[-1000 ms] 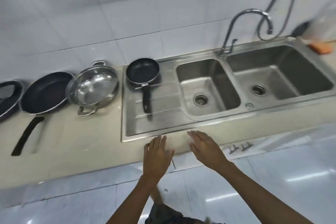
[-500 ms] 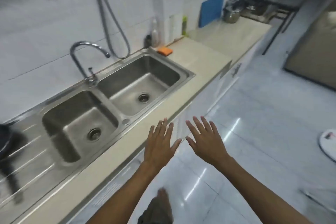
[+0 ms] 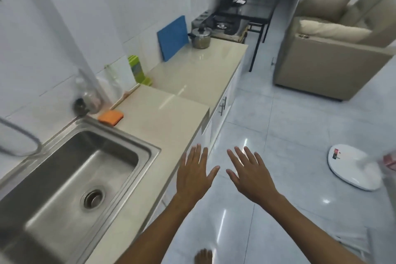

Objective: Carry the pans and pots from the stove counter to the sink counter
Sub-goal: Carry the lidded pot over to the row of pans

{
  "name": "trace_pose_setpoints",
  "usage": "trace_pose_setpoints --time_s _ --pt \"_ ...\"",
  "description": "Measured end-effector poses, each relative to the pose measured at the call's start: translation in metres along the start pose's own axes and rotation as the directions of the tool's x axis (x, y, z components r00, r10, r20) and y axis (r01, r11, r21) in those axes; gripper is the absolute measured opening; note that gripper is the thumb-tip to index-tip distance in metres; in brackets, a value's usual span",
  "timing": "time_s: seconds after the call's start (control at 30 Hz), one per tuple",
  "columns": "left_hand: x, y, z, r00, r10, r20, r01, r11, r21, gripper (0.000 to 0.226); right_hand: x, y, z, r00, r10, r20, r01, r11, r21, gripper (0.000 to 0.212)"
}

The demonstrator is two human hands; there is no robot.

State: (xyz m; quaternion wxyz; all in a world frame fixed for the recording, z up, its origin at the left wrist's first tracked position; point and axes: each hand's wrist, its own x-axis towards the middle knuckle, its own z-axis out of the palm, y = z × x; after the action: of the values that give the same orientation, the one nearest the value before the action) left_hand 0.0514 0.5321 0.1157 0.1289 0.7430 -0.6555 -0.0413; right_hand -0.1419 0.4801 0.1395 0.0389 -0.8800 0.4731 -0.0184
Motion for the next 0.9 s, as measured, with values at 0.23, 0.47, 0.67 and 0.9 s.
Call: trace_pose_setpoints --time_s 0.23,0.47,0.67,0.9 --pt "0.182 0.034 0.018 0.994 0.111 -0.01 -0.111 0.993 0.029 0.076 0.124 0.109 -0.01 0.996 0.083 -0.025 -0.082 0.996 0.034 0.066" --pt "0.363 0.071 0.066 0.996 0.067 0.058 -0.071 0.994 0.08 0.082 0.275 0.239 -0.002 0.998 0.066 0.0 -0.066 0.996 0.053 0.069" --pt "0.502 0.105 0.086 1.0 -0.008 -0.016 0.009 0.998 0.064 0.076 0.403 0.338 -0.018 1.0 -0.008 0.023 0.006 0.997 0.072 0.059" --pt "0.643 0.097 0.112 0.989 -0.148 -0.003 0.148 0.987 0.065 0.071 0.555 0.408 -0.012 0.992 -0.129 0.019 0.127 0.99 0.061 0.057"
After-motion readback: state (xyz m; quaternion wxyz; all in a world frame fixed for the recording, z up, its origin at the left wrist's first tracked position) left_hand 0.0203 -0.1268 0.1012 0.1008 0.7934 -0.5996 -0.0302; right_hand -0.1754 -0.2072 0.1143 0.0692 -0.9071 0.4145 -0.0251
